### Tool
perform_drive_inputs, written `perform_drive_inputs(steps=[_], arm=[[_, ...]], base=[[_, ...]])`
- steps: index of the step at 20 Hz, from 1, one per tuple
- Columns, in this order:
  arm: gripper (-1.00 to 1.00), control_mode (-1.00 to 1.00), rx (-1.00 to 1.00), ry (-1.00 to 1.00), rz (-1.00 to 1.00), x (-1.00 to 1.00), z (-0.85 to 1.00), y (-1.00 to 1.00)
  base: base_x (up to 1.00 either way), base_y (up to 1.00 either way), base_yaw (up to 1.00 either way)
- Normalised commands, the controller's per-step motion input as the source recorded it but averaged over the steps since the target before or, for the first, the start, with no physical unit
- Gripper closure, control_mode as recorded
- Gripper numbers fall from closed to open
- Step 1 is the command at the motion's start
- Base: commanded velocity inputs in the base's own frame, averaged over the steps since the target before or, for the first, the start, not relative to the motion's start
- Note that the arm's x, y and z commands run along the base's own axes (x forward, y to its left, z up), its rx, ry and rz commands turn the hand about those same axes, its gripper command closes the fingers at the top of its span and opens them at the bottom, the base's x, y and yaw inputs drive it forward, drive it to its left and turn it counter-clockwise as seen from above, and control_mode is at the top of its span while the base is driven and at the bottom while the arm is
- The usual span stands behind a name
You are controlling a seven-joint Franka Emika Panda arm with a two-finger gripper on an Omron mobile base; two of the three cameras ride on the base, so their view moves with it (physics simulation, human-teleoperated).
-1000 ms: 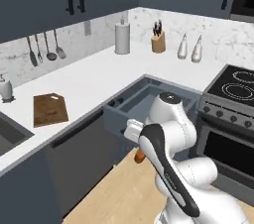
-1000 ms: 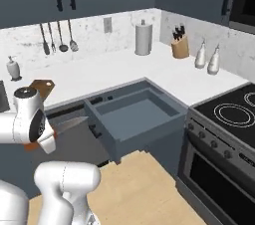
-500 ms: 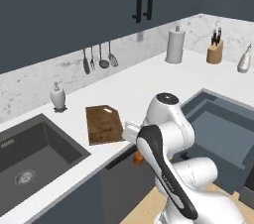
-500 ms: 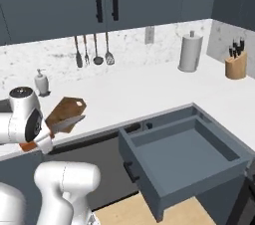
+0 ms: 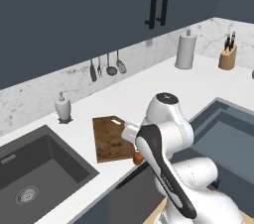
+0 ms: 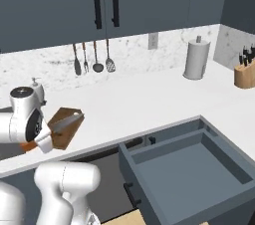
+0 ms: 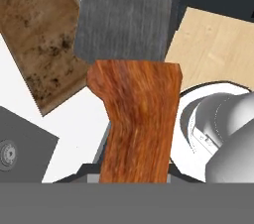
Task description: Pick up the knife from the drawer and place it on the cutting board. Then place the meat from the plate to the cutting board.
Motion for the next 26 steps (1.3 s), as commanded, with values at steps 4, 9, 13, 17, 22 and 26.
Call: perform_drive_inputs(steps=[4, 9, 13, 17, 22, 26], arm=[[1.0, -1.0, -0.03, 0.0, 0.04, 0.51, -0.08, 0.18], [1.0, -1.0, -0.04, 0.05, 0.14, 0.56, 0.0, 0.13], [1.0, -1.0, -0.09, 0.12, 0.2, 0.58, -0.12, 0.25], [1.0, -1.0, -0.1, 0.06, 0.18, 0.49, -0.42, 0.3], [1.0, -1.0, -0.04, 0.0, 0.13, 0.33, -0.47, 0.07], [1.0, -1.0, 0.0, 0.0, 0.1, 0.47, -0.42, 0.0]], base=[[0.0, 0.0, 0.0], [0.0, 0.0, 0.0], [0.0, 0.0, 0.0], [0.0, 0.0, 0.0], [0.0, 0.0, 0.0], [0.0, 0.0, 0.0]])
